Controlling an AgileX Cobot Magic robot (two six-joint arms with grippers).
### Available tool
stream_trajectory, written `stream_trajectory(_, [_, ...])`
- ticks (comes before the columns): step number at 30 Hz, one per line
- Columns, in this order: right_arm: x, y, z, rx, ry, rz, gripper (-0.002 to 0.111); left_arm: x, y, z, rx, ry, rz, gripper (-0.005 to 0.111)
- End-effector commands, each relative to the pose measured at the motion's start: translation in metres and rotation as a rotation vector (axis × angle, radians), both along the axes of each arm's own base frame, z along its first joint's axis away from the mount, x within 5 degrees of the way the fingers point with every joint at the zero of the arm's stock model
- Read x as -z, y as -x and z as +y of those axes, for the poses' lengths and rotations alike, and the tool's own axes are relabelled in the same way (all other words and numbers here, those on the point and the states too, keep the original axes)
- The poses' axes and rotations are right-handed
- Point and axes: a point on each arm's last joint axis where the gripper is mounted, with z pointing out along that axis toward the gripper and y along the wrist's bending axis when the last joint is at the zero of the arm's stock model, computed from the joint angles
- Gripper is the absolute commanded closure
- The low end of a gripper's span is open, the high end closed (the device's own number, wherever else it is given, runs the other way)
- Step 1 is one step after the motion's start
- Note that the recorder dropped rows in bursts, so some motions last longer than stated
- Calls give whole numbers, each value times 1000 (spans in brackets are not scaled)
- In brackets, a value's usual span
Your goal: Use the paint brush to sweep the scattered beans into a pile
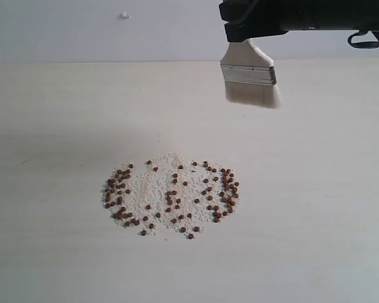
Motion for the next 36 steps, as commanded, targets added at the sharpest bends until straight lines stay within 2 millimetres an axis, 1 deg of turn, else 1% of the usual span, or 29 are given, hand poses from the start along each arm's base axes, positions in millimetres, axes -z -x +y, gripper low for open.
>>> stream_trajectory(1, [-3,4,0,-23,-15,-9,108,26,-6,1,-11,56,41,107])
stream_trajectory(3, [-2,9,2,-79,15,-50,108,30,-8,2,-18,93,48,107])
stream_trajectory(5, [-7,17,2,-118,13,-82,108,34,-9,3,-19,125,63,107])
stream_trajectory(8, [-16,30,-2,-112,11,-104,108,42,-11,1,-10,123,104,107])
stream_trajectory(10, [-24,41,-7,-97,13,-126,108,53,-13,-1,1,100,151,107])
stream_trajectory(12, [-31,53,-12,-74,19,-148,108,61,-14,-2,4,92,180,107])
stream_trajectory(15, [-38,75,-19,-75,17,-182,108,64,-14,-3,23,101,218,107])
stream_trajectory(19, [-49,104,-29,-58,17,-238,108,69,-14,-7,49,69,264,107])
stream_trajectory(23, [-57,133,-39,-30,16,-300,108,77,-12,-12,99,22,349,107])
stream_trajectory(27, [-57,160,-48,-31,14,-350,108,86,-9,-17,152,-29,442,107])
stream_trajectory(31, [-53,184,-57,-3,17,-387,108,93,-6,-20,194,-70,514,107])
stream_trajectory(36, [-39,206,-70,75,36,-404,108,98,-4,-22,223,-98,564,107])
